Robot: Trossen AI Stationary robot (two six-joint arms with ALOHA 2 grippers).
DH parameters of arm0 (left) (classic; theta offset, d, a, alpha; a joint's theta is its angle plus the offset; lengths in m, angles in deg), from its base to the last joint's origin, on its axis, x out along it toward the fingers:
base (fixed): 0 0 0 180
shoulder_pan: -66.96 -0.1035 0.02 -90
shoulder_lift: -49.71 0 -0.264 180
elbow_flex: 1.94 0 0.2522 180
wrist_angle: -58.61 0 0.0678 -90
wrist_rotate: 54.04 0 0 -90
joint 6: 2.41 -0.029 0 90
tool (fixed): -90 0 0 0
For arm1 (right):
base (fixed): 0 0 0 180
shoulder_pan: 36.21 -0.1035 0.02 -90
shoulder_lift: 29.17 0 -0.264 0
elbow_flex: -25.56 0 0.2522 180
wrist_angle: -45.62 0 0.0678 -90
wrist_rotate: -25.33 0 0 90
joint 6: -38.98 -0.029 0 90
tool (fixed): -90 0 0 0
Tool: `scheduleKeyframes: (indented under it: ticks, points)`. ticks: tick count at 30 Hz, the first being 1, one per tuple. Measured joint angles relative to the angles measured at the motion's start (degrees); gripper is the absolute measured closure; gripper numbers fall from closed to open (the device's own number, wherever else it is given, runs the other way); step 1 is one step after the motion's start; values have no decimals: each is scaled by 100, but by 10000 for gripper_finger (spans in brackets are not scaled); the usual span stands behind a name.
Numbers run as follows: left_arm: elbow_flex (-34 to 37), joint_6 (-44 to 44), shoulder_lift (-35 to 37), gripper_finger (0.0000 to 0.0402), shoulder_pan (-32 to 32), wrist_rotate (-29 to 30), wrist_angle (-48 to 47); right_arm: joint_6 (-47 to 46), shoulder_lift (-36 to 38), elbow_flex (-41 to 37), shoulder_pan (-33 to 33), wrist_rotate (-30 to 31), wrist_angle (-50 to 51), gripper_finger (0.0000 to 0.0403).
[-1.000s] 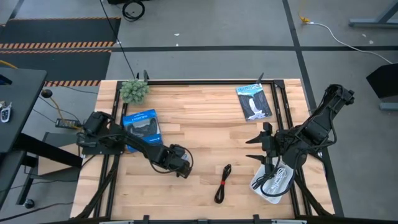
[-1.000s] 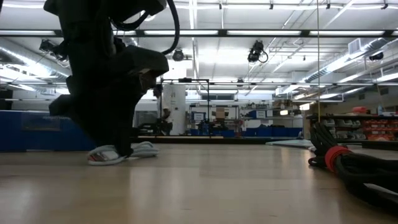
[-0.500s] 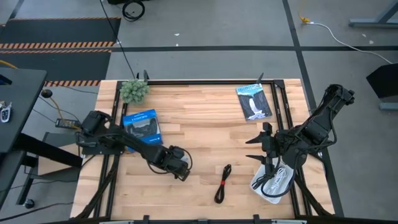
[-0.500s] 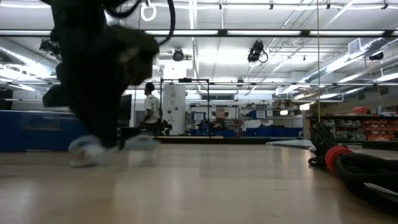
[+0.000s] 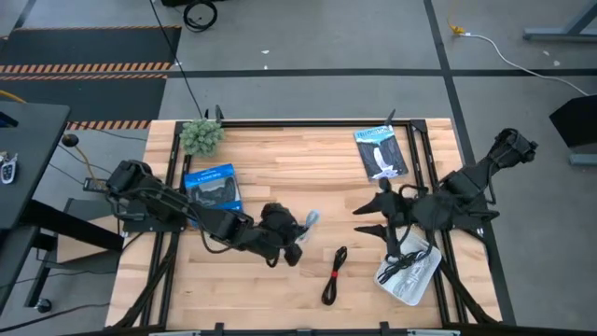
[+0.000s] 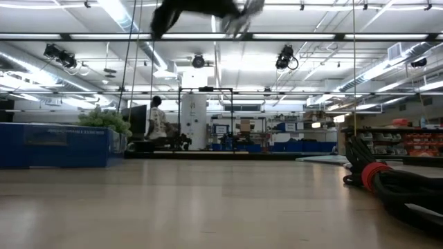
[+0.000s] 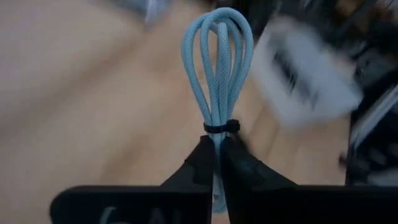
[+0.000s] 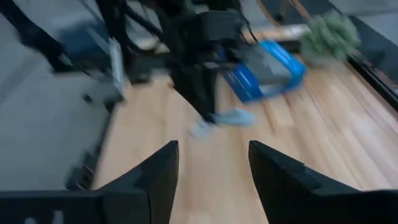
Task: Pick and place USB-C Cables
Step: Put the blue charger cable into the white bin
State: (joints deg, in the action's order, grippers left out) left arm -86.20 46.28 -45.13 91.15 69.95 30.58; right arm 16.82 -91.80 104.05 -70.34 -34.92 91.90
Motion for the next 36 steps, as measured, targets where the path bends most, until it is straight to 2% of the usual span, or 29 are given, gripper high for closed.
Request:
scheduleKeyframes:
  ticks: [4, 9, 12, 17, 22, 29, 36]
  points:
    - [-352, -1118, 4, 382, -51, 667, 663, 259, 0, 0, 496, -755, -984, 201]
    - [-786, -2126, 4, 382, -184, 761, 1254, 537, 0, 0, 961, -1313, -1720, 174]
    - [-973, -2597, 4, 382, -246, 777, 1577, 608, 0, 2, 1123, -1545, -1834, 149]
    - [-1190, -3290, 4, 382, -305, 835, 2108, 723, 0, 2, 1228, -1548, -1946, 103]
    - [-1213, -3751, 4, 382, -354, 834, 2538, 1095, 0, 2, 1231, -1064, -2370, 82]
    - [-1211, -3805, 2, 382, -423, 551, 2545, 1514, -57, 2, 1443, -1160, -3014, 99]
    - [-1211, -4107, -2, 381, -466, 516, 2670, 1529, -296, 2, 1714, -1626, -3515, 155]
